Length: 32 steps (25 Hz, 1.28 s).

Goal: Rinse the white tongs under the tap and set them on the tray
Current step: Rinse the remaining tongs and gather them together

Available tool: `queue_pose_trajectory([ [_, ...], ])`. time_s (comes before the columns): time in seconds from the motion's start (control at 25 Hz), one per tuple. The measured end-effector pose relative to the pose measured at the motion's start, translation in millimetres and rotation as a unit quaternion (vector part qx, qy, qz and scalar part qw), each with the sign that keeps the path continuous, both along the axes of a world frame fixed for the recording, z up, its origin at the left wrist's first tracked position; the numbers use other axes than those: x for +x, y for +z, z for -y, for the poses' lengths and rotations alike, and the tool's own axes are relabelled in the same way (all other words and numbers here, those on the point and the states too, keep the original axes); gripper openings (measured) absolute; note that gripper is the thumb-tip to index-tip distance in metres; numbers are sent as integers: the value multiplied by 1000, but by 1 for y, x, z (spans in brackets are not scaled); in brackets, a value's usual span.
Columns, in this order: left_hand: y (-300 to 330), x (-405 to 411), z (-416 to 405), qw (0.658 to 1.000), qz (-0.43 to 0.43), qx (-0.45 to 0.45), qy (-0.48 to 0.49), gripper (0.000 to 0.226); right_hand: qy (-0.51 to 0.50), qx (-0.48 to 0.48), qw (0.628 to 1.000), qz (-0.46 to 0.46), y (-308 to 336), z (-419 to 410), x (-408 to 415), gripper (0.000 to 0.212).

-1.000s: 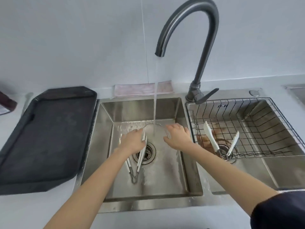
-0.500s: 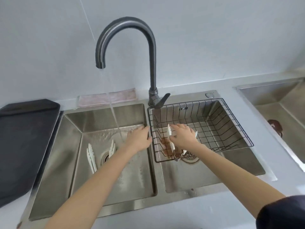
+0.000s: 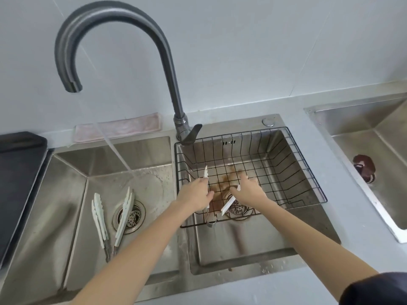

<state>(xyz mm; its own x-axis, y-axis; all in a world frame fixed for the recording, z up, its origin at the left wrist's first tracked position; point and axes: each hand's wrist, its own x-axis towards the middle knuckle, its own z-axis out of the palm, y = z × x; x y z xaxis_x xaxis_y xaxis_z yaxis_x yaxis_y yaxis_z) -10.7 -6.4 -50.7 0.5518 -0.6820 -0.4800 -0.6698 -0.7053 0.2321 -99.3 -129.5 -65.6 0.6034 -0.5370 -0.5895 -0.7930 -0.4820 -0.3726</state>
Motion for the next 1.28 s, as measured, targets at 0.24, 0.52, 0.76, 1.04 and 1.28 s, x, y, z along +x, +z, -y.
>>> queue_pose_trajectory([
  [0.24,-14,-1,7,1000,-3,12,13,45,-68,58,996,14,-19,-2,8,61],
  [0.52,-7,-4,9,981,-107,-90,135,53,-152,88,981,84,-6,-9,8,76],
  [0.76,21,-2,-15,929,-120,-253,244,48,-189,88,957,199,15,-29,14,72],
  [1.04,21,21,-83,849,-163,-356,354,40,-247,217,900,285,33,-80,41,46],
  [1.28,19,51,-158,811,-164,-387,406,32,-293,353,838,295,28,-139,88,38],
])
